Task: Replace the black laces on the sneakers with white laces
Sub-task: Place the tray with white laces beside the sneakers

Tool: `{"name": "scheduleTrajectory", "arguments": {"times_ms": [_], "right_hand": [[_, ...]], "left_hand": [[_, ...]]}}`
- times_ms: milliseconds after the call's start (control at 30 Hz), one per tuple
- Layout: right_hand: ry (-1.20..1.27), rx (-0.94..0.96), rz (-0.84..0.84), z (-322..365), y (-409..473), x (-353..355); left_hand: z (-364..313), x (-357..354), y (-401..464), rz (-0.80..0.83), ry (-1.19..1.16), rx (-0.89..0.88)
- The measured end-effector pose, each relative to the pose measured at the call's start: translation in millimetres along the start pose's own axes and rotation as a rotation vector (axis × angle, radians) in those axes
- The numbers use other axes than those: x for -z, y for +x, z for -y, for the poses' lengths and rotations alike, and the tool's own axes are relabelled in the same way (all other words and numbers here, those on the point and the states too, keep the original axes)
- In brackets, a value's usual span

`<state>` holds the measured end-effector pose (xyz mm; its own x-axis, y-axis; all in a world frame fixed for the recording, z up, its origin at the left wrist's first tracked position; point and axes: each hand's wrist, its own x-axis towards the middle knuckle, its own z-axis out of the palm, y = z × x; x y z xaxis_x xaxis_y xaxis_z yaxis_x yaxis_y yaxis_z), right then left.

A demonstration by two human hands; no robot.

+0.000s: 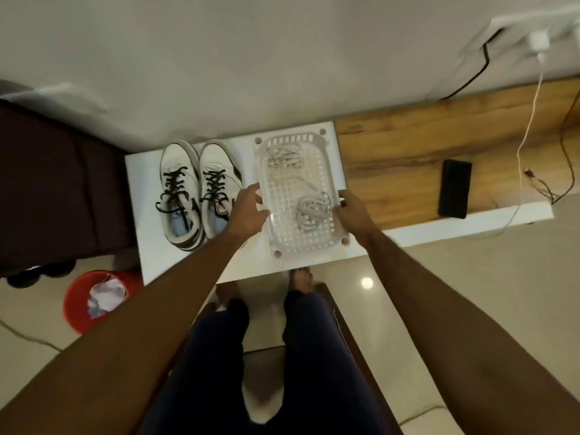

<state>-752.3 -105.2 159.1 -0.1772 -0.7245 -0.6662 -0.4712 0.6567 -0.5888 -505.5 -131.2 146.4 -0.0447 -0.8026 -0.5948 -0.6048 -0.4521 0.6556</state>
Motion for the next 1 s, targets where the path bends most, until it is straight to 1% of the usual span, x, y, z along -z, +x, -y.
{"name": "scheduleTrajectory", "arguments": {"times_ms": [100, 267, 333, 467, 600, 667, 733, 800, 867, 933, 1000], "right_hand": [[-0.069, 0.000, -0.077, -18.4, 38.2, -8.8], [-0.162, 0.031, -0.109, -36.3, 100.3, -22.4], [-0.210, 0.037, -0.125, -41.2, 115.9, -26.9], [-0.268, 0.047, -0.175, -39.7, 122.5, -31.3], [-0.251, 0.017, -0.197, -37.3, 123.6, -31.7], [-0.253, 0.000, -0.199, -33.9, 122.0, -35.2], [-0.329, 0.012, -0.238, -27.3, 116.4, -38.8], [-0.389, 0.067, -0.311, -18.5, 111.1, -43.5], [-0.385, 0.171, -0.360, -8.8, 101.8, -56.0], [-0.341, 0.287, -0.357, 0.0, 97.3, -73.0], [-0.268, 0.418, -0.347, 9.8, 95.1, -91.5]], "left_hand": [[13.9, -24.2, 38.5, -0.013, 0.032, -0.017], [32.6, -45.0, 81.1, -0.017, 0.023, -0.013], [36.4, -48.7, 90.0, -0.015, 0.041, -0.054], [43.3, -53.0, 99.8, 0.005, 0.089, -0.148], [45.9, -56.5, 101.4, 0.035, 0.101, -0.192], [44.9, -55.7, 99.7, 0.040, 0.097, -0.187], [45.6, -52.9, 94.2, 0.038, 0.107, -0.156], [47.0, -49.8, 88.4, 0.034, 0.100, -0.179], [49.8, -44.3, 80.7, 0.010, 0.091, -0.261], [46.7, -39.6, 77.0, -0.021, 0.014, -0.316], [38.8, -30.2, 77.0, -0.048, -0.061, -0.410]]}}
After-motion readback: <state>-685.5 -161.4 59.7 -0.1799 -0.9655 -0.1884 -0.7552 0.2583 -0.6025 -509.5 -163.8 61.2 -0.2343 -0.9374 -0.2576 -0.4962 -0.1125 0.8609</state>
